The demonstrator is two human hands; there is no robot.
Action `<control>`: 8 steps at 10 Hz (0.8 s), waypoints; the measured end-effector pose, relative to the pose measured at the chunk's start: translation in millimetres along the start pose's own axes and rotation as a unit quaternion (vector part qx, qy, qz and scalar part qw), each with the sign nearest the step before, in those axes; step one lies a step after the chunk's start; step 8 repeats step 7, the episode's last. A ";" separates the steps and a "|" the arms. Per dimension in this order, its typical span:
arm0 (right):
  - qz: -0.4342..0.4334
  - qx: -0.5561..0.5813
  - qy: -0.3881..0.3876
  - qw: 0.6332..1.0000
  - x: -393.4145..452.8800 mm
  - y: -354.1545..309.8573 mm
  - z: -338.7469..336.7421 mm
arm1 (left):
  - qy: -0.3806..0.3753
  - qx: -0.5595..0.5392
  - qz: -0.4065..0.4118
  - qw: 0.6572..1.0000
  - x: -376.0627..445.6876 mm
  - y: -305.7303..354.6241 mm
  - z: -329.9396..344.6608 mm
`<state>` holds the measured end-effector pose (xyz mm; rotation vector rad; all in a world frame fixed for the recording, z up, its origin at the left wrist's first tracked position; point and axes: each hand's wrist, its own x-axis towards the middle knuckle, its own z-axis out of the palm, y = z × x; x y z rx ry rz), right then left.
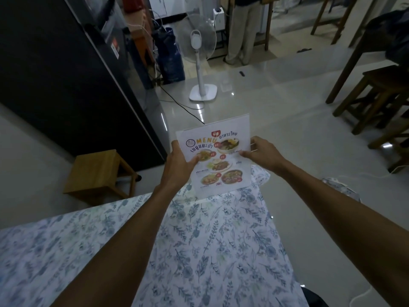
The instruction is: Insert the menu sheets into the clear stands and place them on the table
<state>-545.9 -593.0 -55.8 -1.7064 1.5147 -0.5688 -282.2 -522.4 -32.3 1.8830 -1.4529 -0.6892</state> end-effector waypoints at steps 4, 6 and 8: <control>0.039 -0.005 0.035 0.999 -30.7 2.9 -20.3 | 0.024 0.025 -0.009 0.999 -19.1 7.6 -22.8; 0.043 -0.007 0.082 0.996 -76.8 -16.6 -40.6 | 0.044 0.024 0.012 0.999 -54.6 10.6 -64.7; 0.032 -0.003 0.101 0.994 -108.0 -44.0 -33.1 | 0.053 0.003 0.021 0.998 -84.2 15.6 -97.5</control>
